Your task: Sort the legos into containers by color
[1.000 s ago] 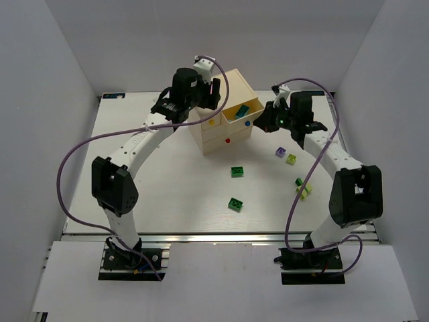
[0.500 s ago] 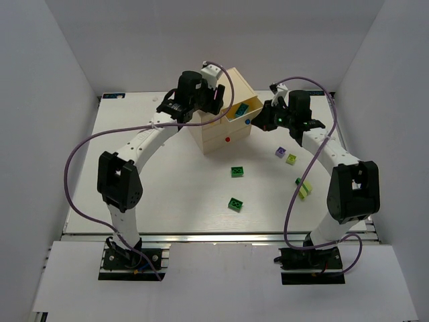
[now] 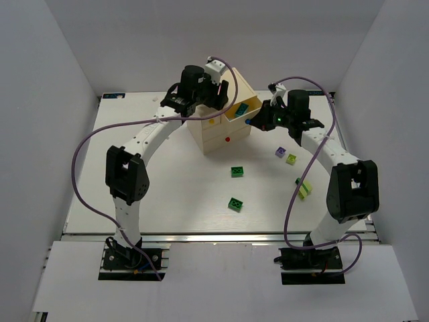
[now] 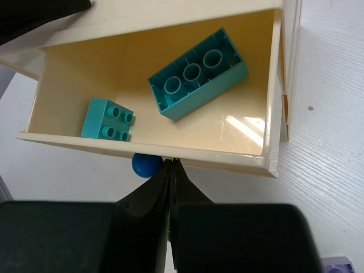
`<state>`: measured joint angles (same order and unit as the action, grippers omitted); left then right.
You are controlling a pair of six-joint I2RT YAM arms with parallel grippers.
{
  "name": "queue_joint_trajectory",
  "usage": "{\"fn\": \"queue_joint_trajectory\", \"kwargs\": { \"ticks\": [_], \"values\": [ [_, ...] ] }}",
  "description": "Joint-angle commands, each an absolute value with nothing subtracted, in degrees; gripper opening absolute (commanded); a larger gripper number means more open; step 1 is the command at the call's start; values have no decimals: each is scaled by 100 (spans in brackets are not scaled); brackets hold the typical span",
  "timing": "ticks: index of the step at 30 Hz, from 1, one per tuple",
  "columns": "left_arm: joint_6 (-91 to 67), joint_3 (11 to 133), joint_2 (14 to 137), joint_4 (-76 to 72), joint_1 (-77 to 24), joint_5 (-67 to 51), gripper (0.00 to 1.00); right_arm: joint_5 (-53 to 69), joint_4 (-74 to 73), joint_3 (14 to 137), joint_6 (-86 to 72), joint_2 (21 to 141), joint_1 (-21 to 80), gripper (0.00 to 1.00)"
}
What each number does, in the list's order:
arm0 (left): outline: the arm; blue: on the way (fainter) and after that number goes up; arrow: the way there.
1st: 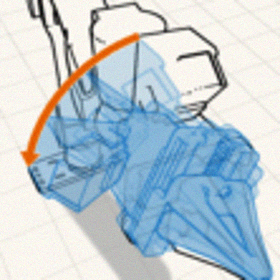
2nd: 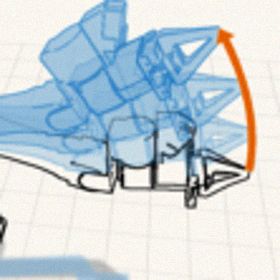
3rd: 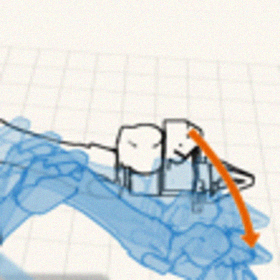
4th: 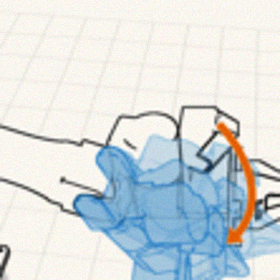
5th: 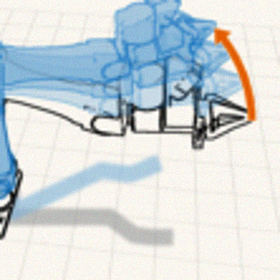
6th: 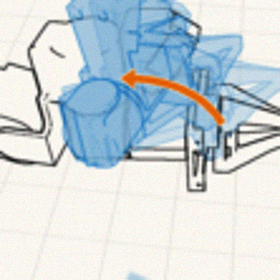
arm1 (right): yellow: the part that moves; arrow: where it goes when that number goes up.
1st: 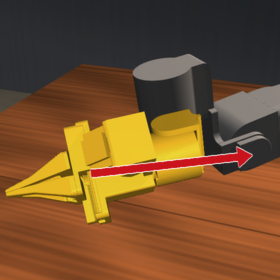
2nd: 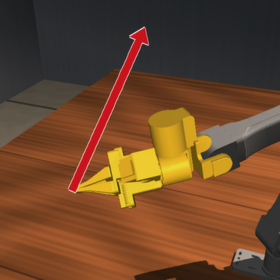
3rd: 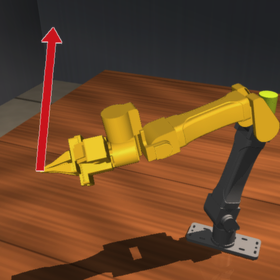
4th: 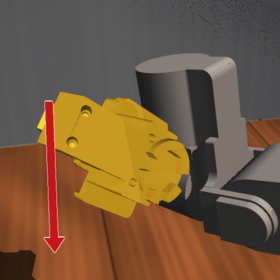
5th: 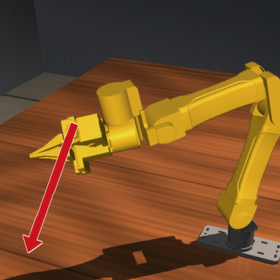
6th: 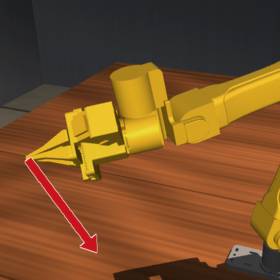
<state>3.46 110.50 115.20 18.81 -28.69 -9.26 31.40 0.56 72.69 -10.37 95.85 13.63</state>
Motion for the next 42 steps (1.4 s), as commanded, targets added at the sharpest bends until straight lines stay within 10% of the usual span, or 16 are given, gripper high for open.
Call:
{"fn": "queue_joint_trajectory", "kwargs": {
  "ticks": [1, 42],
  "values": [
    [343, 10820, 11610, 2558, -2865, -1520, 70, 3173, 633, 7646, -1134, 9756, 1415, 2],
    [-685, 11557, 11741, 1187, -2207, -352, 77, 3348, 1362, 7559, -1169, 9888, 1450, 7]
  ]
}}
